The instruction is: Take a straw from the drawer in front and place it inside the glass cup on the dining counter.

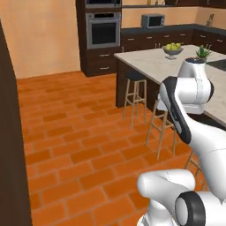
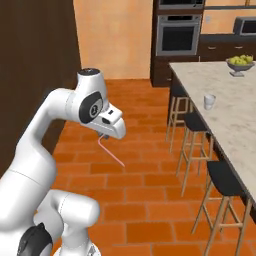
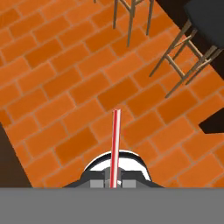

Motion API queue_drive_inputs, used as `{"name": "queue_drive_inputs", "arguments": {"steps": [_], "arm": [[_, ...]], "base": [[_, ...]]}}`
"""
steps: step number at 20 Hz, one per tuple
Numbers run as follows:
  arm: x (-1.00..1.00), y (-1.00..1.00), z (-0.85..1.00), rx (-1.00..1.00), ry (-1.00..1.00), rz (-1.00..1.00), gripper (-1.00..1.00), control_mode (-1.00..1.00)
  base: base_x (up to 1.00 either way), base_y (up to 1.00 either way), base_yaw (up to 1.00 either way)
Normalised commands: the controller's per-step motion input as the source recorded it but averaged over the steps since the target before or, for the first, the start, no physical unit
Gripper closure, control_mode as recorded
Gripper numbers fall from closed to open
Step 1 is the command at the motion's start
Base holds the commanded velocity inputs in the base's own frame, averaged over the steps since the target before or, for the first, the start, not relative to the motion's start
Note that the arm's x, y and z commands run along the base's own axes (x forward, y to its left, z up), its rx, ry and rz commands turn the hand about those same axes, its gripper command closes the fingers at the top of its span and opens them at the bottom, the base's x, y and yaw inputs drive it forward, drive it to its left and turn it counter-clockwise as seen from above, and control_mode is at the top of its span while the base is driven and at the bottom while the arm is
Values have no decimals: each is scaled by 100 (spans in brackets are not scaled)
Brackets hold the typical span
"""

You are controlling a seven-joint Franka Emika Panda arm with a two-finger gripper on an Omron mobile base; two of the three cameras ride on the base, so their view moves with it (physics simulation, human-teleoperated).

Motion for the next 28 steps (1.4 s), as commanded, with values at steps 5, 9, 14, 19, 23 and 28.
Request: {"name": "queue_drive_inputs", "arguments": {"steps": [5, 9, 14, 19, 23, 28], "arm": [[0, 0, 0, 0, 0, 0, 100, 100], [0, 0, 0, 0, 0, 0, 100, 100], [0, 0, 0, 0, 0, 0, 100, 100], [0, 0, 0, 0, 0, 0, 100, 100], [0, 0, 0, 0, 0, 0, 100, 100], [0, 0, 0, 0, 0, 0, 100, 100]], "base": [[97, 73, -57], [94, 69, -58], [93, 69, -59], [90, 69, -59], [84, 67, -60], [86, 67, -60]]}}
